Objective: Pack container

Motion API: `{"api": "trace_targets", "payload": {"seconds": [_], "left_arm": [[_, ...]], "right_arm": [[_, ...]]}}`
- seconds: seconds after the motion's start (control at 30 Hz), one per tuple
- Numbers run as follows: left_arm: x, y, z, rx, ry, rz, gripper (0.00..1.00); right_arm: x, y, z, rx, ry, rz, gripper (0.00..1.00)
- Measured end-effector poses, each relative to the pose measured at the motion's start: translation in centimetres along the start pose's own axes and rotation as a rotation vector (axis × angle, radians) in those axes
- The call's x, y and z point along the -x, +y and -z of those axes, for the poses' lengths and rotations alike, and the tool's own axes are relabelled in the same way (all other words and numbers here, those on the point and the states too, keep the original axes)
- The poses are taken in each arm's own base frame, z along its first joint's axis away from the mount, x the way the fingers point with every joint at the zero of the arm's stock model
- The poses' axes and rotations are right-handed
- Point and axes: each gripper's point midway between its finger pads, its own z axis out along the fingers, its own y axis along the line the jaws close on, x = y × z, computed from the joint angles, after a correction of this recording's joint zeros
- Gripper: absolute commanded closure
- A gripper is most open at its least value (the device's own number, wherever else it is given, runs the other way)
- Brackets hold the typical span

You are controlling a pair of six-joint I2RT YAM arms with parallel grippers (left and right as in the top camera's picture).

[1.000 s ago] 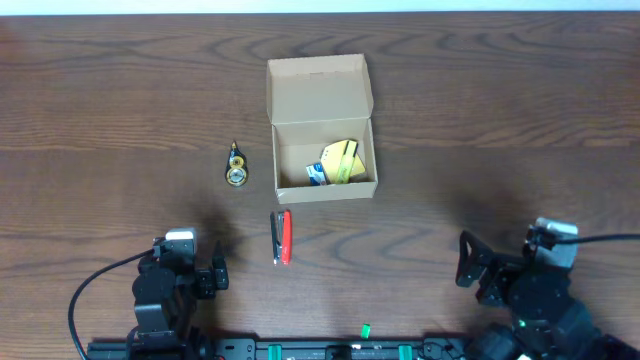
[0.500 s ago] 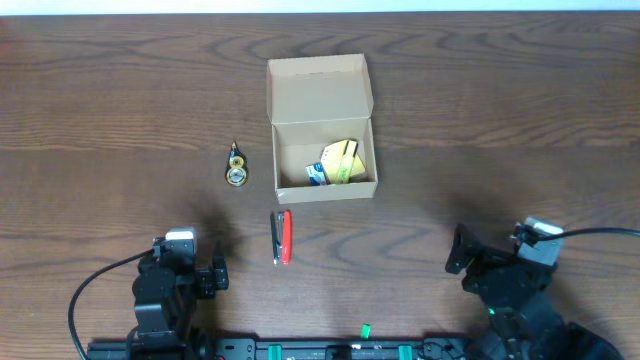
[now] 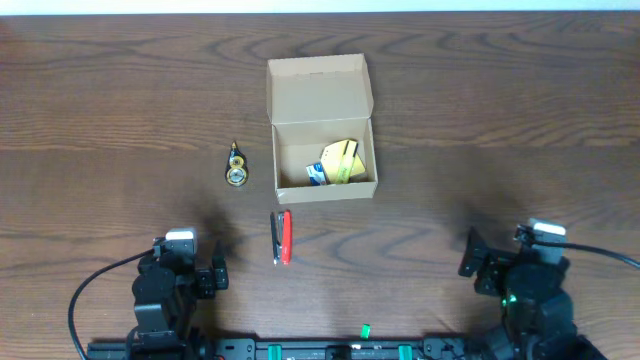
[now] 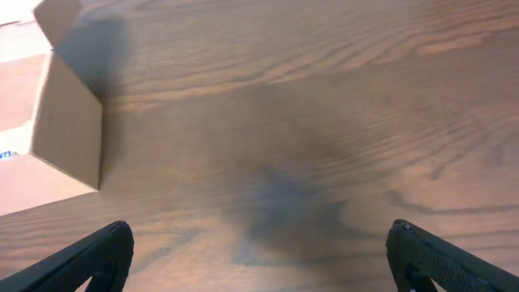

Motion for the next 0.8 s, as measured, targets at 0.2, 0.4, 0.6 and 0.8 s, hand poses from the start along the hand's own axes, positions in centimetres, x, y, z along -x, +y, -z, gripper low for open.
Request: {"api": "trace_targets", "payload": {"seconds": [0.2, 0.4, 0.6, 0.8], "left_arm": [[-0.01, 0.00, 0.00, 0.000, 0.000, 0.000, 0.05], [0.00, 0.00, 0.00, 0.000, 0.000, 0.000, 0.05], [0.00, 0.00, 0.00, 0.000, 0.000, 0.000, 0.05], [0.00, 0.00, 0.00, 0.000, 0.000, 0.000, 0.05]], "right_arm": [[-0.04, -0.74, -0.25, 0.005, 0.025, -0.011, 0.01], [-0.16, -0.71, -0.30, 0.023, 0.036, 0.001, 0.01], [-0.39, -0.41, -0.28, 0.042, 0.046, 0.017, 0.01], [-0.42, -0.36, -0.27, 0.045, 0.048, 0.021, 0.01]]}}
